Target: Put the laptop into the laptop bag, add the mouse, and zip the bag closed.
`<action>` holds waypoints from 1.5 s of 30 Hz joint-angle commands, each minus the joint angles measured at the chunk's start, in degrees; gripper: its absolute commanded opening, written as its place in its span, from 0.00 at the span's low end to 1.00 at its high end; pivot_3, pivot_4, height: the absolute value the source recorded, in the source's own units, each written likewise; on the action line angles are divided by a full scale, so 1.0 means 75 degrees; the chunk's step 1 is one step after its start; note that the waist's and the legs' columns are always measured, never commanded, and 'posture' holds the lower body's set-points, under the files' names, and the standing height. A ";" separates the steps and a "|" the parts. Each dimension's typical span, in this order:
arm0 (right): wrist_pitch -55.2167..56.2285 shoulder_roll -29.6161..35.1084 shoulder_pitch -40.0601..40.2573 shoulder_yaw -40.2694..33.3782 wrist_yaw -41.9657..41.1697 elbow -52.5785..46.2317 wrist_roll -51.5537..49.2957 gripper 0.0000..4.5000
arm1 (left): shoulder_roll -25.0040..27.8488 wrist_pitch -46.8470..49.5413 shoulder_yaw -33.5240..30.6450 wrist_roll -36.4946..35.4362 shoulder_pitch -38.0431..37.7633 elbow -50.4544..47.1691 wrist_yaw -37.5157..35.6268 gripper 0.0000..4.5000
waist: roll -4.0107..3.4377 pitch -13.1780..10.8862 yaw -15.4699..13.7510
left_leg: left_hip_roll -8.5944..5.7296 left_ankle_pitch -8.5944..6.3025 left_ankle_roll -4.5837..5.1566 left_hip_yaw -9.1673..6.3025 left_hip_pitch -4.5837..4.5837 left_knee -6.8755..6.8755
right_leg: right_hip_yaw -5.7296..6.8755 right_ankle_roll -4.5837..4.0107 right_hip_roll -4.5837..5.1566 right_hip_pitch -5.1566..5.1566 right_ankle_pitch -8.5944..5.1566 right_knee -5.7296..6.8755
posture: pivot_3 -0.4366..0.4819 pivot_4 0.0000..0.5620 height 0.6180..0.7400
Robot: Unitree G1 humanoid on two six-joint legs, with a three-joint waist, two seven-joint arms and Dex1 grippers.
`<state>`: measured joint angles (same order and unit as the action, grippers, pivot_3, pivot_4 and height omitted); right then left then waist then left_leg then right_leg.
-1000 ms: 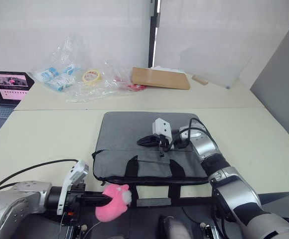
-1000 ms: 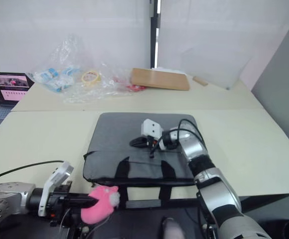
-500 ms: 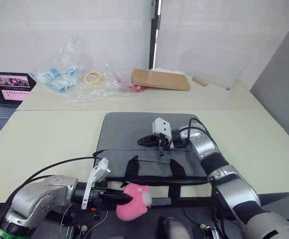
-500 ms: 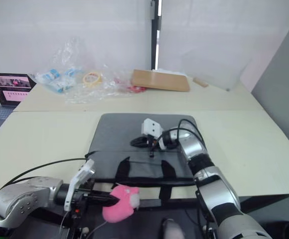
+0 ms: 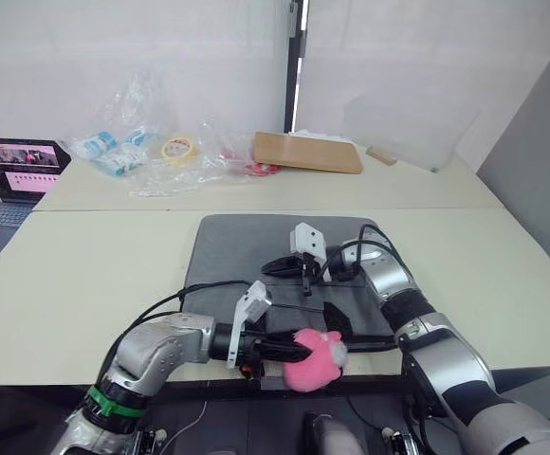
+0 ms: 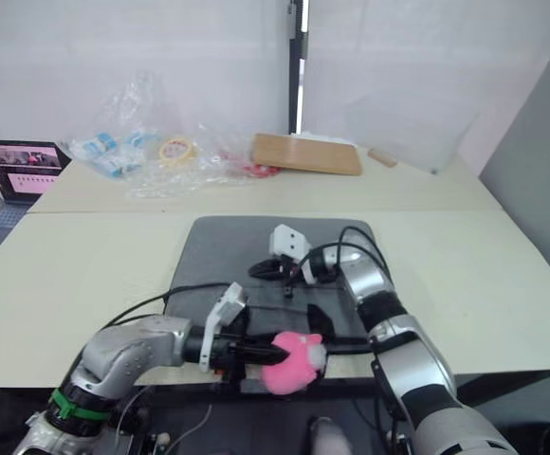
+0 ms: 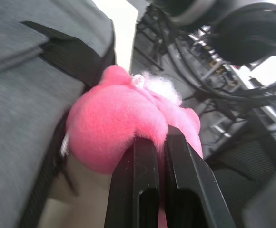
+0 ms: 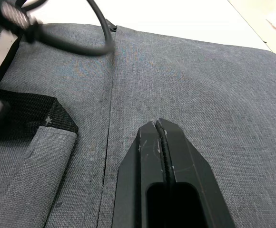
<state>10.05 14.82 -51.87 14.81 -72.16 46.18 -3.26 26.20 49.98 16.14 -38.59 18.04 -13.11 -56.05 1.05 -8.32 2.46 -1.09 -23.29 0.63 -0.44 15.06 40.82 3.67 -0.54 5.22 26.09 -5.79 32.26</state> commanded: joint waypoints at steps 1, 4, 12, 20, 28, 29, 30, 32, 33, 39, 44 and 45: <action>-0.0249 0.0060 0.0266 0.0166 0.0063 0.0470 0.0346 0.00 | -0.0026 -0.0439 0.0049 0.0295 -0.0134 -0.0006 0.0045 0.00 | -0.0006 0.0006 -0.0002 | 0.0000 0.0000 0.0000 0.0000 -0.0001 0.0000 | 0.0000 0.0000 0.0002 0.0000 0.0000 -0.0002 | 0.48 0.27 1.00; -0.0232 0.0101 0.0262 0.0153 0.0065 0.0477 0.0369 0.00 | 0.0117 -0.0816 0.0100 0.0569 -0.0277 -0.0084 0.0010 0.00 | -0.0007 0.0008 -0.0003 | -0.0001 -0.0002 0.0005 0.0001 -0.0001 0.0003 | -0.0004 0.0001 0.0004 0.0000 0.0000 -0.0006 | 0.48 0.27 1.00; -0.0160 0.0108 0.0244 0.0194 0.0108 0.0510 0.0435 0.00 | 0.0245 -0.1036 -0.0218 0.0578 -0.0353 -0.0134 -0.0021 0.44 | -0.0009 0.0010 -0.0008 | -0.0001 -0.0006 0.0014 0.0001 -0.0003 0.0002 | -0.0004 0.0002 0.0002 0.0000 0.0000 -0.0006 | 0.48 0.27 1.00; -0.0154 0.0095 0.0301 0.0183 0.0136 0.0500 0.0407 0.00 | 0.0876 -0.0582 -0.0814 0.0025 -0.0780 -0.0829 -0.0085 0.87 | -0.0010 0.0010 -0.0021 | 0.0000 -0.0006 0.0014 -0.0001 -0.0003 0.0002 | -0.0003 0.0002 0.0002 0.0001 0.0000 -0.0007 | 0.48 0.27 1.00; -0.0128 0.0111 0.0274 0.0153 0.0127 0.0580 0.0395 0.00 | 0.1462 -0.0134 -0.1299 -0.0473 -0.1178 -0.1476 -0.0070 0.87 | -0.0012 0.0010 -0.0011 | 0.0002 -0.0006 0.0014 -0.0002 -0.0003 -0.0001 | 0.0000 0.0002 -0.0001 0.0002 -0.0002 -0.0006 | 0.48 0.27 1.00; -0.0127 0.0109 0.0273 0.0149 0.0129 0.0581 0.0394 0.00 | 0.1526 -0.0122 -0.1367 -0.0507 -0.1240 -0.1524 -0.0069 0.87 | -0.0012 0.0009 -0.0012 | 0.0002 -0.0006 0.0014 -0.0003 -0.0004 -0.0001 | 0.0000 0.0002 -0.0001 0.0002 -0.0002 -0.0006 | 0.48 0.27 1.00; -0.0125 0.0107 0.0266 0.0144 0.0131 0.0585 0.0390 0.00 | 0.1612 -0.0112 -0.1463 -0.0520 -0.1317 -0.1563 -0.0061 0.87 | -0.0012 0.0009 -0.0009 | 0.0002 -0.0005 0.0014 -0.0003 -0.0003 -0.0001 | 0.0001 0.0002 -0.0001 0.0002 -0.0002 -0.0007 | 0.48 0.27 1.00; -0.0121 0.0103 0.0260 0.0137 0.0123 0.0591 0.0380 0.00 | 0.1762 -0.0107 -0.1613 -0.0555 -0.1435 -0.1631 -0.0087 0.87 | -0.0013 0.0009 -0.0010 | 0.0001 -0.0005 0.0013 -0.0003 -0.0003 -0.0001 | 0.0001 0.0002 -0.0002 0.0002 -0.0002 -0.0006 | 0.48 0.27 1.00; -0.0119 0.0102 0.0254 0.0134 0.0122 0.0600 0.0379 0.00 | 0.1794 -0.0130 -0.1645 -0.0543 -0.1455 -0.1638 -0.0072 0.87 | -0.0014 0.0009 -0.0011 | 0.0002 -0.0005 0.0013 -0.0003 -0.0003 -0.0001 | 0.0001 0.0002 -0.0002 0.0003 -0.0002 -0.0006 | 0.48 0.27 1.00; -0.0100 0.0097 0.0207 0.0120 0.0107 0.0656 0.0376 0.00 | 0.2011 -0.0099 -0.1933 -0.0741 -0.1535 -0.1702 -0.0093 0.87 | -0.0015 0.0008 -0.0004 | 0.0001 -0.0005 0.0012 -0.0002 -0.0003 -0.0002 | 0.0003 0.0002 -0.0002 0.0003 -0.0002 -0.0007 | 0.48 0.27 1.00; -0.0056 0.0118 0.0176 0.0104 0.0116 0.0726 0.0378 0.00 | 0.2549 0.0134 -0.2618 -0.1318 -0.1966 -0.1965 -0.0309 0.87 | -0.0020 0.0004 0.0002 | 0.0002 -0.0004 0.0011 -0.0003 -0.0003 -0.0006 | 0.0003 0.0001 -0.0002 0.0006 -0.0003 -0.0006 | 0.48 0.27 1.00; -0.0044 0.0118 0.0170 0.0093 0.0110 0.0731 0.0367 0.00 | 0.2773 0.0237 -0.2858 -0.1500 -0.2144 -0.2053 -0.0428 0.87 | -0.0020 0.0004 0.0005 | 0.0002 -0.0004 0.0011 -0.0003 -0.0002 -0.0005 | 0.0003 0.0001 -0.0002 0.0007 -0.0003 -0.0006 | 0.48 0.27 1.00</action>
<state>10.70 14.98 -52.70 14.78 -72.09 47.85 -2.95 45.72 50.85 -2.49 -47.20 2.49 -26.01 -57.74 0.90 -8.29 2.49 -1.08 -23.33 0.71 -0.47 15.05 40.78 3.70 -0.52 5.21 26.15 -5.82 32.21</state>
